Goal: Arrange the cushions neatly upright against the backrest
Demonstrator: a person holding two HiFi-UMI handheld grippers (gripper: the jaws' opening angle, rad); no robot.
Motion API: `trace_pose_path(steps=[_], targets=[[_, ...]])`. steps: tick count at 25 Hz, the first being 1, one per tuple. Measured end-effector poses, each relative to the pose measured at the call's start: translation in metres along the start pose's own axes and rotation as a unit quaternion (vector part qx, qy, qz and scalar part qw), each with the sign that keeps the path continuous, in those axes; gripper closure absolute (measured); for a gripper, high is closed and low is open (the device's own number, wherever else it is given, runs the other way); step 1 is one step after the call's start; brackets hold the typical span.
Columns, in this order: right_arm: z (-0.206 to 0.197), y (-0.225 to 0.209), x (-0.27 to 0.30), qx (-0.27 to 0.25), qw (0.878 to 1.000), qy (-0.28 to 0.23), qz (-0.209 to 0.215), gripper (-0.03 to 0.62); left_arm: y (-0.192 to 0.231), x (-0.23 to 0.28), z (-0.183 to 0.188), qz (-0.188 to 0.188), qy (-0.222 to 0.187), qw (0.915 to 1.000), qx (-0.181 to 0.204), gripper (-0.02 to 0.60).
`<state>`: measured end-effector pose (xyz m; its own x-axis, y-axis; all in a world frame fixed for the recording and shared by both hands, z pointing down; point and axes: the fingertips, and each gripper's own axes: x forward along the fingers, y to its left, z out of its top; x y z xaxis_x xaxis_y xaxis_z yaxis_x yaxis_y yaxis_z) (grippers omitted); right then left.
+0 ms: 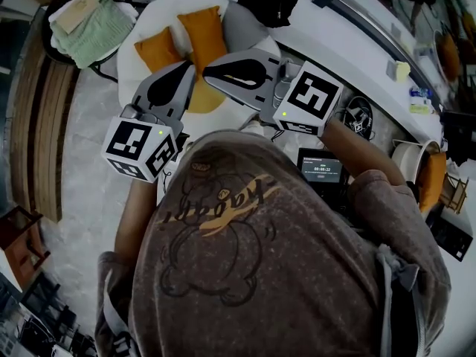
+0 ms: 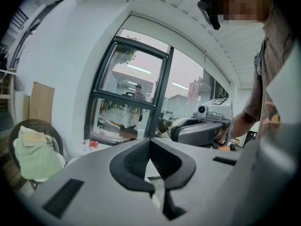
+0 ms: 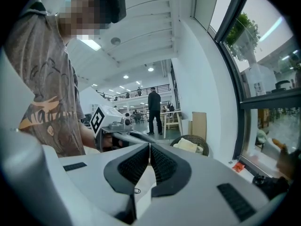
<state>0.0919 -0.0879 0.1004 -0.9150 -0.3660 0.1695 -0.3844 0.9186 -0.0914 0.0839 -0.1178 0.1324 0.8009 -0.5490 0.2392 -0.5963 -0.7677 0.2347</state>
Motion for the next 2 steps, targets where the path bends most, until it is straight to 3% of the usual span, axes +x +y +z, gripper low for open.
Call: trace_pose_path(steps=[2], targets=[[-0.0007,0.0003,-0.0012,0.000,1.000,0.003,0.007,0.569,-0.0010,0.0016,-0.0005,0.000,0.002,1.0000,0.002,0.577]])
